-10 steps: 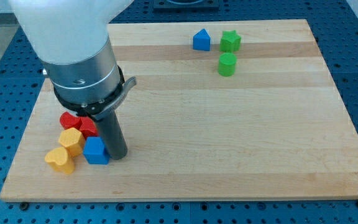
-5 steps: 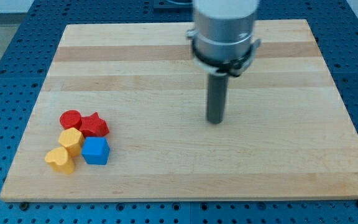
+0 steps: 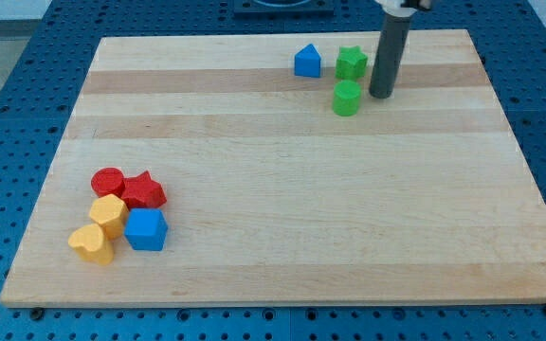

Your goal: Push the green circle to the blue cube

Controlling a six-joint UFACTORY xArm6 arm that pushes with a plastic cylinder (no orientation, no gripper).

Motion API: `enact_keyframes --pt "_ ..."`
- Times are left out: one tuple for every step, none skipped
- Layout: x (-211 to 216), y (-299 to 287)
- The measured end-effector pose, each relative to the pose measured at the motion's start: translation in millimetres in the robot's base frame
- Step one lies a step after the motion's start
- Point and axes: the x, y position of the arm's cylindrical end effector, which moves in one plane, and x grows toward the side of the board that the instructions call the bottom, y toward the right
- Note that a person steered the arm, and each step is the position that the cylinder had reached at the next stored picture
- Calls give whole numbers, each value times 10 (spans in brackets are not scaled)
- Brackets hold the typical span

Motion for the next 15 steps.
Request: enact_keyframes --pt "-12 -241" --pt "49 -397" --pt "185 -592" --pt "372 -816" --pt "560 -1042" --pt "740 -1271" --pt "938 -1476" --pt "1054 -1467" --pt "1118 -1285" --pt "1220 -1110" --pt "1344 -987" --pt "1512 -972" --pt "1760 -977" --pt "1972 -994" --pt "2084 -1116"
